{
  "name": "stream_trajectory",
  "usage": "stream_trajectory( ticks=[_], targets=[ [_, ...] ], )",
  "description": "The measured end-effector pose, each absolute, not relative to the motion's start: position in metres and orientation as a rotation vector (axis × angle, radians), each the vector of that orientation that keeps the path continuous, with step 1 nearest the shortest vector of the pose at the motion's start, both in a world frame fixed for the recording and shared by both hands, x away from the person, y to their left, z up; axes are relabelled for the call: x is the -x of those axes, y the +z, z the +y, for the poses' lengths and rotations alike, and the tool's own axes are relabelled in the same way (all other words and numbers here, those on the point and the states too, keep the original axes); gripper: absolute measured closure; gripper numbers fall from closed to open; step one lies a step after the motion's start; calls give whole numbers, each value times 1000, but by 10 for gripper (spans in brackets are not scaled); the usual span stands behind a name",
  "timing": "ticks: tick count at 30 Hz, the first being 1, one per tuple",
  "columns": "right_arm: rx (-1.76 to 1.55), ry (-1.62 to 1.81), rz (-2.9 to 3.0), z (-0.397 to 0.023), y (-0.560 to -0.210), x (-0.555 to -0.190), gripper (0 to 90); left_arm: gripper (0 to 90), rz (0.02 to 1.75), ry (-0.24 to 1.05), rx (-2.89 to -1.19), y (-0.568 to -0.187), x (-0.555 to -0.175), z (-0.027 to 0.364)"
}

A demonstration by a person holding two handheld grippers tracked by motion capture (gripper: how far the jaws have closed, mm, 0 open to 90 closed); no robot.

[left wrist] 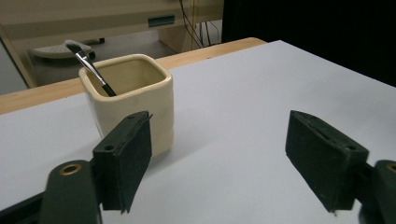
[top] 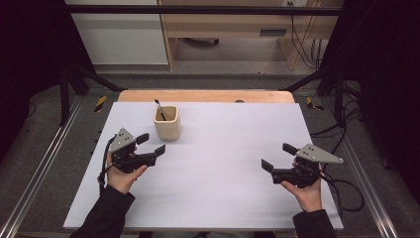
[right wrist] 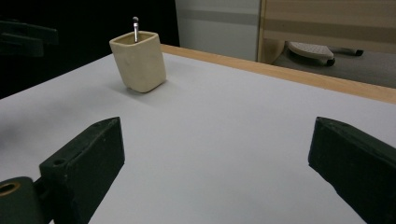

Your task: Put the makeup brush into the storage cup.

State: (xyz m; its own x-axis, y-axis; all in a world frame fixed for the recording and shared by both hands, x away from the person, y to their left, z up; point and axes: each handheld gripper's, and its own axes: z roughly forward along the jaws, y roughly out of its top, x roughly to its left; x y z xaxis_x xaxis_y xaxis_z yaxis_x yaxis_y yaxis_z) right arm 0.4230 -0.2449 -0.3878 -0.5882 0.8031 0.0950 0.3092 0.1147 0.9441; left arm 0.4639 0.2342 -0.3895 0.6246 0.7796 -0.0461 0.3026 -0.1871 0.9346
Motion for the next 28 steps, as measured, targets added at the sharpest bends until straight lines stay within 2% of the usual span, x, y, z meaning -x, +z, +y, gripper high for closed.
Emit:
stream_trajectory(
  ticks=[5, 14, 28],
  targets=[
    [-1075, 1472, 1961, -245, -388, -422, 38, 155, 877, 554, -1783, -396, -454, 237],
    [-1079, 1465, 1966, -244, -390, -423, 37, 105, 877, 550, -1779, -405, -442, 247],
    [-1105, 1454, 1964, -249, -394, -421, 36, 95, 889, 540, -1778, -411, -436, 256]
  ],
)
